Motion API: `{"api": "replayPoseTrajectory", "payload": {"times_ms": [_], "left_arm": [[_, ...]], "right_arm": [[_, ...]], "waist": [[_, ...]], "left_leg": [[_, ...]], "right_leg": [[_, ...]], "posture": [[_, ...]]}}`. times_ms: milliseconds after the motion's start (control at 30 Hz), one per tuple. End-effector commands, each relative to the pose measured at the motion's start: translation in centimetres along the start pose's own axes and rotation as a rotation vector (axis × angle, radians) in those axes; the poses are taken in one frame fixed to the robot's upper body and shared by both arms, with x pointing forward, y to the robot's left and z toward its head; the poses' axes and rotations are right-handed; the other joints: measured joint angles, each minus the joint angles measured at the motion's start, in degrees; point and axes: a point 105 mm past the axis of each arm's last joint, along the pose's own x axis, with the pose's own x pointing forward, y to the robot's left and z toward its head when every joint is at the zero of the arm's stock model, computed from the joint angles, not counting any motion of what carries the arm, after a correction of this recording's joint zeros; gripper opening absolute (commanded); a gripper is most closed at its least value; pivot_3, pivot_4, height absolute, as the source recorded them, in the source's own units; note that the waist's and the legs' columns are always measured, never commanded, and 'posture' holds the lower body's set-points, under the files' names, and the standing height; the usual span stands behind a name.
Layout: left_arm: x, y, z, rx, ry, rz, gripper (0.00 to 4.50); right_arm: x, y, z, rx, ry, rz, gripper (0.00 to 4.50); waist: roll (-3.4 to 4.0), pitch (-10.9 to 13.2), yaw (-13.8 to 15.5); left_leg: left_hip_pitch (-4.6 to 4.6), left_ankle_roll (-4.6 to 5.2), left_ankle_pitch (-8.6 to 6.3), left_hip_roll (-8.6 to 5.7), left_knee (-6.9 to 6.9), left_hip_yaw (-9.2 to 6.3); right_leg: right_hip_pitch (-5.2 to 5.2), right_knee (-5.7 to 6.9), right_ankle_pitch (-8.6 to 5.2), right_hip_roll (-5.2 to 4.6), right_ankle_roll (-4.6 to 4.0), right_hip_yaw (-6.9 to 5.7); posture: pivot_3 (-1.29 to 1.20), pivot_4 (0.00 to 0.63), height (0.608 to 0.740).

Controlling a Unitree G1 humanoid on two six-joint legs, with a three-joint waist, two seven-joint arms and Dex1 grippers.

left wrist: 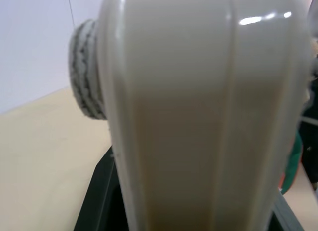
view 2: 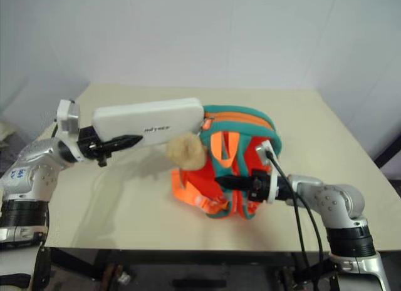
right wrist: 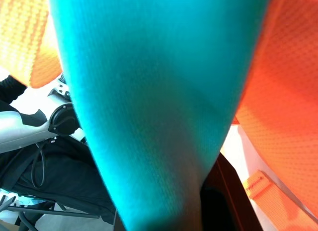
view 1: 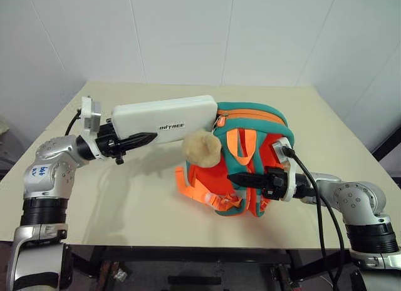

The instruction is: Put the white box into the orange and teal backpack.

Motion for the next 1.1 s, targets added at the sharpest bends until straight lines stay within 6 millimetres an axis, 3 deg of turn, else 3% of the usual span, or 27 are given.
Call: {"api": "replayPoseTrajectory", "payload": {"times_ms": [33, 200, 467, 667, 933, 1100], "left_arm": [[1.1, -0.5, -1.4, 0.000, 0.110, -0.060, 1.35], [1.0, 0.3, -0.5, 0.030, 0.130, -0.056, 1.35], [-1.6, 3.8, 1.2, 0.117, 0.172, 0.076, 1.35], [-1.7, 4.3, 1.5, 0.143, 0.178, 0.075, 1.35], [0.0, 2.4, -0.1, 0.066, 0.212, -0.093, 1.35], [3.0, 1.4, -0.2, 0.079, 0.215, -0.206, 1.35]], "right_arm": [[-0.1, 0.8, 0.4, -0.035, -0.025, 0.015, 0.06], [-0.2, 0.8, 0.4, -0.035, -0.034, 0.012, 0.06], [-0.3, 0.7, 0.0, -0.021, -0.043, 0.009, 0.06], [-0.3, 0.9, 0.2, -0.016, -0.044, 0.028, 0.06], [-0.4, 1.1, 0.7, -0.015, -0.048, 0.042, 0.06], [-0.2, 1.7, 1.2, -0.019, -0.040, 0.076, 0.06]], "waist": [[-0.01, 0.0, 0.1], [-0.01, 0.0, 0.3], [-0.01, 0.0, 0.0], [-0.02, 0.0, 0.1], [-0.02, 0.0, 0.2], [-0.02, 0.0, 1.5]], "left_leg": [[-0.01, 0.01, -0.01, 0.00, 0.00, 0.00], [-0.03, 0.02, -0.01, 0.00, 0.02, 0.00], [-0.02, 0.02, -0.01, 0.00, 0.04, 0.00], [-0.05, 0.02, -0.01, 0.00, 0.04, 0.00], [-0.06, 0.03, -0.02, 0.00, 0.03, 0.00], [-0.09, 0.04, -0.02, 0.00, 0.13, -0.01]], "right_leg": [[0.00, -0.01, 0.00, 0.00, 0.00, 0.00], [0.00, -0.01, 0.01, 0.00, 0.01, -0.01], [0.00, 0.02, 0.01, 0.01, 0.03, -0.01], [-0.01, 0.03, 0.01, 0.01, 0.03, -0.01], [-0.01, 0.03, 0.01, 0.01, 0.03, -0.02], [0.00, 0.04, 0.01, 0.01, 0.03, -0.02]], "posture": [[0.00, 0.150, 0.740], [0.00, 0.150, 0.740], [0.00, 0.150, 0.740], [0.00, 0.150, 0.740], [0.00, 0.150, 0.740], [0.00, 0.150, 0.740]]}}
